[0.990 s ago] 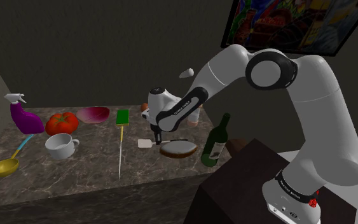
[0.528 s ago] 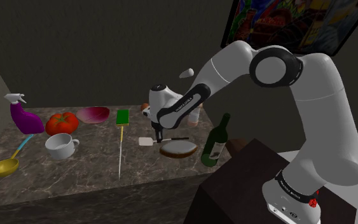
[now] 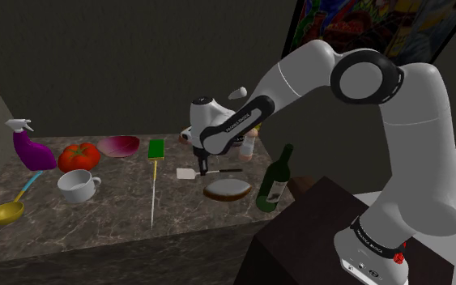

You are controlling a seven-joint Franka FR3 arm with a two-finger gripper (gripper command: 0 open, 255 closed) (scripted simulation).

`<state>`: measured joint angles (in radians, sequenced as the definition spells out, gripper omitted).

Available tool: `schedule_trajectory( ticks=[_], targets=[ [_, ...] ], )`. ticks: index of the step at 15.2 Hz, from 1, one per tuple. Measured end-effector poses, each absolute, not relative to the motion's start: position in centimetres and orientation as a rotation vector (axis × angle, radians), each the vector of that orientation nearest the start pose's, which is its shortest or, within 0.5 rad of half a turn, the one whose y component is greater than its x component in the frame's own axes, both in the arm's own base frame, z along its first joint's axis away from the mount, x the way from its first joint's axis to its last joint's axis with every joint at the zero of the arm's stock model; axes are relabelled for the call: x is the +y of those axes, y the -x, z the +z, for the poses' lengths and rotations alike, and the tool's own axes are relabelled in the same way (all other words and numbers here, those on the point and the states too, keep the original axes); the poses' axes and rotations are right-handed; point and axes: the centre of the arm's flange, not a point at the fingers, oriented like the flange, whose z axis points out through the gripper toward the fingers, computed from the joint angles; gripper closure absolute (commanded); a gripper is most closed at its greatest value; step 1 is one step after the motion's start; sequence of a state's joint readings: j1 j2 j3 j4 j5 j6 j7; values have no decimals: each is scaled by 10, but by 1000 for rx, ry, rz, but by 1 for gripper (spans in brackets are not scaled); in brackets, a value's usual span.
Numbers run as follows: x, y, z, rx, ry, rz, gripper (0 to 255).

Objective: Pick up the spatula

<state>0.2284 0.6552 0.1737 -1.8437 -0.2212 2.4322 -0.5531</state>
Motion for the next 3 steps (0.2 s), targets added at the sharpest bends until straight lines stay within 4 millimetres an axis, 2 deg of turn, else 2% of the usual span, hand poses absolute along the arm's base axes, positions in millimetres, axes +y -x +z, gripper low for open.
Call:
schedule_trajectory(
  ticks=[3],
  targets=[
    [244, -587, 181, -1649, 2706, 84, 255]
  ],
)
